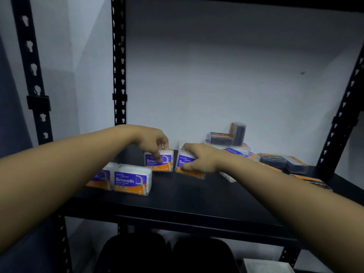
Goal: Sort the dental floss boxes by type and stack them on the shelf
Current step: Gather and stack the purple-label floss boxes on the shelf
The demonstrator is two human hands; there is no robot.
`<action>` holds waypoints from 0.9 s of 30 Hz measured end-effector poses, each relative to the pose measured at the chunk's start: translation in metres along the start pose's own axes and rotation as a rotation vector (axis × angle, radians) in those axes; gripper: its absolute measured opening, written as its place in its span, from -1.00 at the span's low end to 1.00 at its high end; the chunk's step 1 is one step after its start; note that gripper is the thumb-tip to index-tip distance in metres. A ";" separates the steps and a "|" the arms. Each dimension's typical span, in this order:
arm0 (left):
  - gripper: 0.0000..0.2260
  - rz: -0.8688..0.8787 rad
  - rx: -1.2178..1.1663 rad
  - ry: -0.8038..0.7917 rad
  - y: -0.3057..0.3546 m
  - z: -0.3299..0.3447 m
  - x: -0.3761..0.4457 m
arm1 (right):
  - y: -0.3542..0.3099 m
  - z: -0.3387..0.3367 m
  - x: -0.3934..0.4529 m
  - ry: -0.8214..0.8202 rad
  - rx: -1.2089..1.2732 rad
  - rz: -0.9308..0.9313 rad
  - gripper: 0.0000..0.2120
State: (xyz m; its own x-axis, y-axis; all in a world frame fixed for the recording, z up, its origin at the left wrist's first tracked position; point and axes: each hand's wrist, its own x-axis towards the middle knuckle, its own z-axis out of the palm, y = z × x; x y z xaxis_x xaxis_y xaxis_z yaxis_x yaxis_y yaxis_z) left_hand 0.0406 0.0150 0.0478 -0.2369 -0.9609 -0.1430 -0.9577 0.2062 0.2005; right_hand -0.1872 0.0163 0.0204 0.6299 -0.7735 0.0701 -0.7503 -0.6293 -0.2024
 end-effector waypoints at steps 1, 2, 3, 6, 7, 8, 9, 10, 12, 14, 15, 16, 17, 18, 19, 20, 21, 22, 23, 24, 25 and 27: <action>-0.67 -0.002 -0.006 -0.003 -0.004 -0.001 -0.004 | -0.004 0.000 -0.003 0.020 0.026 -0.023 -0.60; -0.67 -0.007 -0.012 -0.007 -0.009 -0.002 -0.008 | -0.010 0.000 -0.007 0.038 0.047 -0.045 -0.64; -0.66 -0.015 -0.014 -0.011 -0.013 -0.003 -0.012 | -0.015 0.000 -0.010 0.056 0.060 -0.069 -0.67; -0.65 -0.029 -0.008 -0.015 -0.027 -0.004 -0.023 | -0.030 0.004 -0.016 0.071 0.071 -0.131 -0.67; -0.65 -0.032 -0.008 -0.016 -0.030 -0.004 -0.026 | -0.035 0.006 -0.017 0.066 0.071 -0.148 -0.67; -0.65 -0.036 -0.009 -0.016 -0.033 -0.004 -0.030 | -0.039 0.009 -0.019 0.063 0.062 -0.167 -0.68; -0.65 -0.040 -0.010 -0.016 -0.036 -0.005 -0.033 | -0.042 0.012 -0.020 0.062 0.044 -0.187 -0.69; -0.66 -0.046 -0.013 -0.015 -0.038 -0.005 -0.036 | -0.045 0.015 -0.020 0.062 0.026 -0.206 -0.69; -0.66 -0.054 -0.019 -0.017 -0.044 -0.005 -0.039 | -0.048 0.022 -0.022 0.055 0.002 -0.242 -0.71; -0.67 -0.061 -0.025 -0.026 -0.048 -0.005 -0.042 | -0.050 0.028 -0.024 0.050 0.004 -0.267 -0.71; -0.67 -0.062 -0.028 -0.028 -0.050 -0.004 -0.043 | -0.049 0.031 -0.024 0.048 0.024 -0.270 -0.72; -0.67 -0.061 -0.029 -0.027 -0.052 -0.004 -0.043 | -0.049 0.034 -0.025 0.047 0.055 -0.267 -0.73; -0.67 -0.060 -0.027 -0.027 -0.053 -0.004 -0.043 | -0.048 0.037 -0.025 0.045 0.087 -0.261 -0.71; -0.68 -0.060 -0.024 -0.029 -0.054 -0.003 -0.043 | -0.047 0.039 -0.025 0.044 0.116 -0.255 -0.67; -0.68 -0.063 -0.019 -0.033 -0.055 -0.002 -0.043 | -0.046 0.041 -0.025 0.042 0.138 -0.250 -0.61; -0.68 -0.066 -0.016 -0.036 -0.055 -0.002 -0.042 | -0.045 0.042 -0.025 0.042 0.155 -0.247 -0.55; -0.68 -0.068 -0.017 -0.038 -0.057 -0.001 -0.042 | -0.045 0.044 -0.025 0.042 0.165 -0.245 -0.51; -0.68 -0.069 -0.020 -0.040 -0.057 -0.001 -0.042 | -0.045 0.045 -0.026 0.042 0.173 -0.244 -0.47; -0.68 -0.068 -0.020 -0.040 -0.058 -0.002 -0.042 | -0.044 0.047 -0.026 0.044 0.180 -0.240 -0.45; -0.68 -0.067 -0.014 -0.039 -0.060 -0.002 -0.041 | -0.044 0.048 -0.025 0.045 0.186 -0.238 -0.45; -0.68 -0.068 -0.004 -0.040 -0.061 -0.002 -0.041 | -0.043 0.049 -0.025 0.045 0.193 -0.237 -0.47; -0.68 -0.085 0.016 -0.058 -0.064 -0.005 -0.041 | -0.041 0.050 -0.024 0.045 0.216 -0.234 -0.55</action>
State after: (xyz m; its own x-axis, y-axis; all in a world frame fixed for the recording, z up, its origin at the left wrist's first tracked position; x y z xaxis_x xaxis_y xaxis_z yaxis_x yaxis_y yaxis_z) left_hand 0.1120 0.0407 0.0456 -0.1635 -0.9628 -0.2152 -0.9771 0.1279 0.1699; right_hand -0.1612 0.0646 -0.0218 0.7674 -0.6149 0.1816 -0.5229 -0.7642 -0.3776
